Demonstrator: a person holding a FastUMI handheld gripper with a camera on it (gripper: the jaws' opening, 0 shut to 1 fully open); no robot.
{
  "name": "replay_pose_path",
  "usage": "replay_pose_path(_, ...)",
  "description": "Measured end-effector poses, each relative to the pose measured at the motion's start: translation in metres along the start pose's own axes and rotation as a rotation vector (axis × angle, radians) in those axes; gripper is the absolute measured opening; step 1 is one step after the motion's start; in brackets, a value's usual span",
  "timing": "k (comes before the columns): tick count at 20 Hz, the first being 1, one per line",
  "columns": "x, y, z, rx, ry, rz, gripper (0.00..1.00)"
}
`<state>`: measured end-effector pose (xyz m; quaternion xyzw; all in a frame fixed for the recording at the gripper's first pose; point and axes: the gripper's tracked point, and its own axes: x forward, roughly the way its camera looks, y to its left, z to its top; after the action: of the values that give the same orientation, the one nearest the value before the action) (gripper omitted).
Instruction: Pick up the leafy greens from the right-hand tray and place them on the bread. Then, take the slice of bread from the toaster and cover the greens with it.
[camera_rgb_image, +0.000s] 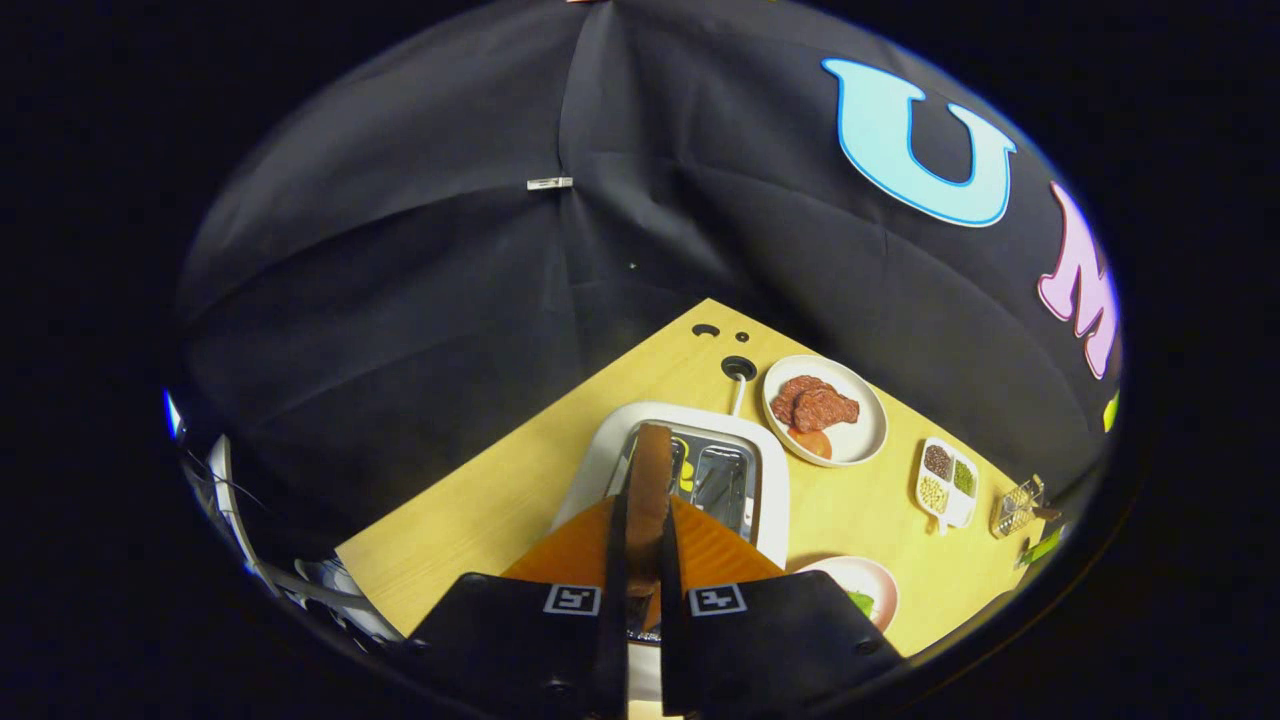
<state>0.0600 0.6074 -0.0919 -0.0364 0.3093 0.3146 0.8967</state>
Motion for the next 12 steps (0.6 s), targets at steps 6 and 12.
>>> replay_pose_path(6,-0.021,0.001,0.016,0.051,-0.046,0.042,0.1)
replay_pose_path(12,-0.078,-0.007,0.065,0.094,-0.181,0.085,0.1)
